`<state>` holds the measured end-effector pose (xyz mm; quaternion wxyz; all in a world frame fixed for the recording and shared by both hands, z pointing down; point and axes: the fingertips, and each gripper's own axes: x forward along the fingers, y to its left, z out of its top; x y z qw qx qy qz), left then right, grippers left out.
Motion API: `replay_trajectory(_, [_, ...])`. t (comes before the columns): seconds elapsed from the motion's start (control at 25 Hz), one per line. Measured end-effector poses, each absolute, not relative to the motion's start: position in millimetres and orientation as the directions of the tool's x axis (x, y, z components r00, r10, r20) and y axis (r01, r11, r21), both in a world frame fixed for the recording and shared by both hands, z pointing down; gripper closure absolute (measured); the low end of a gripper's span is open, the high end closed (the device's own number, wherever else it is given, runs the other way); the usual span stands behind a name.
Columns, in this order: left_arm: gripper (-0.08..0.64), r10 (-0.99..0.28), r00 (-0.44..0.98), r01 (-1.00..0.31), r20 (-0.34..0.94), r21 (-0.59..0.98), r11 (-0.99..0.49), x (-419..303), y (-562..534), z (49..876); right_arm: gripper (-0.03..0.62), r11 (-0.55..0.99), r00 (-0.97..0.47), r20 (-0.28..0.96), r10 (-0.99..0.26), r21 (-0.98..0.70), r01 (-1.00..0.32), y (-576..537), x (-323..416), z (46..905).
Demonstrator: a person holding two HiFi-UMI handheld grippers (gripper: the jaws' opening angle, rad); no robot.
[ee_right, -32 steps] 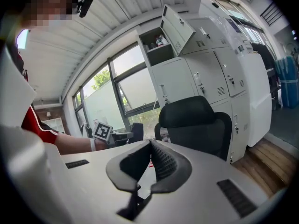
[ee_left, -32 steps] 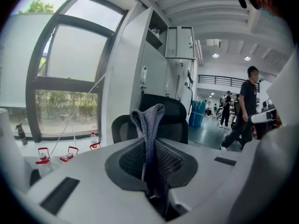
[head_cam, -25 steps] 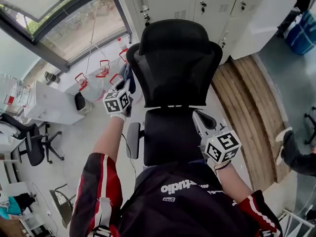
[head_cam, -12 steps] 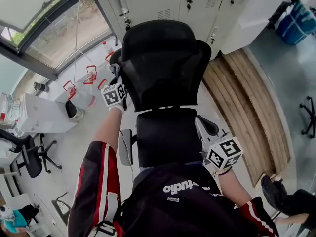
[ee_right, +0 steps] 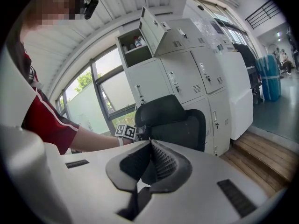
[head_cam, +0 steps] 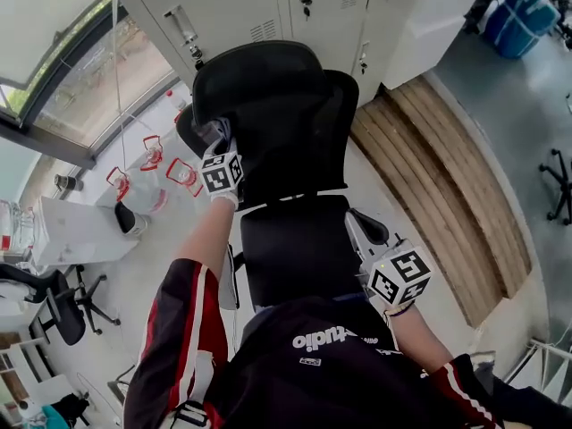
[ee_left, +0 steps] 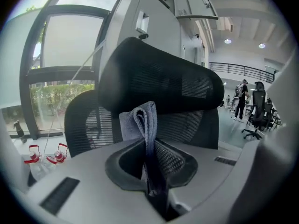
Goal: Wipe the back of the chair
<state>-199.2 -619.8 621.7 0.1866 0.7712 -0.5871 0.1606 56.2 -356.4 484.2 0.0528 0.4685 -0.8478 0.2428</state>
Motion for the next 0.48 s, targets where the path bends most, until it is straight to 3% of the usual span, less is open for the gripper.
replay_trajectory(0.48, [0.506, -0.766, 0.45, -0.887, 0.458, 0.132, -0.442, -45.9, -633.5, 623.9, 0.577, 0.315, -0.432, 0.309, -0.847, -0.364, -0.877, -340.0, 120.9, 484.3])
